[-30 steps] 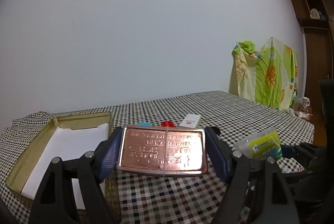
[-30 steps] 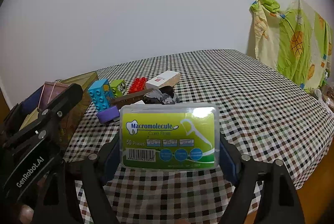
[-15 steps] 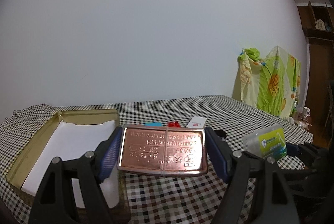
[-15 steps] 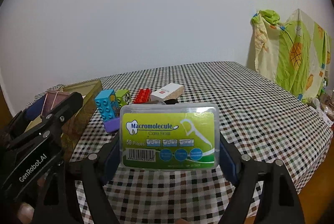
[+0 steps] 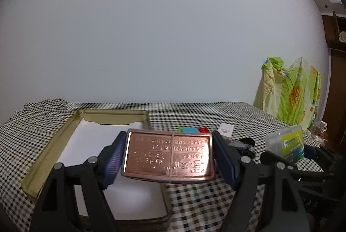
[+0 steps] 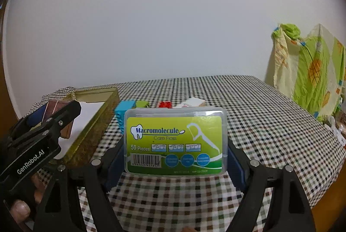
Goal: Organize rigid objects
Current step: 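Carry the copper tin and floss box toward the gold tray with both grippers, then lower the copper tin into the gold tray and open the left gripper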
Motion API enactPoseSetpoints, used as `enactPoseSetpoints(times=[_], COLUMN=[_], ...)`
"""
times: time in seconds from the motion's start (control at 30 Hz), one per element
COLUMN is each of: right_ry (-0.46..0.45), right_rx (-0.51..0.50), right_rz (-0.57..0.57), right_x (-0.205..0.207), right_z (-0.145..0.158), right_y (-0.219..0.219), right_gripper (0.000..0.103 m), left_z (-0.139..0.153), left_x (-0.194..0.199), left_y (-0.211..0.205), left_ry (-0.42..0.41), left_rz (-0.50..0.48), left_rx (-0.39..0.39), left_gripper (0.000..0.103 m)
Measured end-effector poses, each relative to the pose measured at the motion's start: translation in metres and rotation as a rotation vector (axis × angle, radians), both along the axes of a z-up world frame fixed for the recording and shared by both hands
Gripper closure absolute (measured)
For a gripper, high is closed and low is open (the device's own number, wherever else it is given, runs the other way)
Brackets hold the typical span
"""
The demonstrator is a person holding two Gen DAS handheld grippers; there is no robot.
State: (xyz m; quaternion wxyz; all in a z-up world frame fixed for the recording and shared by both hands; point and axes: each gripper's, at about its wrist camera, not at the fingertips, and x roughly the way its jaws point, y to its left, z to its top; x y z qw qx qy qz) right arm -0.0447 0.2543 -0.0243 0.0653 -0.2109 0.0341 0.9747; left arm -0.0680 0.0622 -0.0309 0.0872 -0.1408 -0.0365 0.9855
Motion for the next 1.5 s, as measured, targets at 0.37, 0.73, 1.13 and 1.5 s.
enactPoseSetpoints(times=[0.37,0.73,1.13,1.5], right_ry=[-0.003,-0.019,-0.072,-0.212], right_rx=[0.022,0.047,0.074,0.033], right_rz=[0.066,0.179,0.283,0.404], right_x=[-0.012,-0.037,-0.095,-0.164], right_z=[0.003,0.013,0.031,0.015], right_y=[-0.024,-0.054,-0.083,-0.113], right_gripper=[0.021,0.021,0.021,0.021], left_z=[0.002,0.006,0.006,-0.001], left_x=[-0.001,-0.009,-0.057,-0.105], left_y=[-0.019,-0.051,-0.089,-0.114], left_ry=[0.017,0.020,-0.114,-0.289], left_rz=[0.050,0.159,0.222,0.219], left_rx=[-0.010,-0.039,-0.072,-0.098], left_gripper=[0.026,0.026,0.026,0.026])
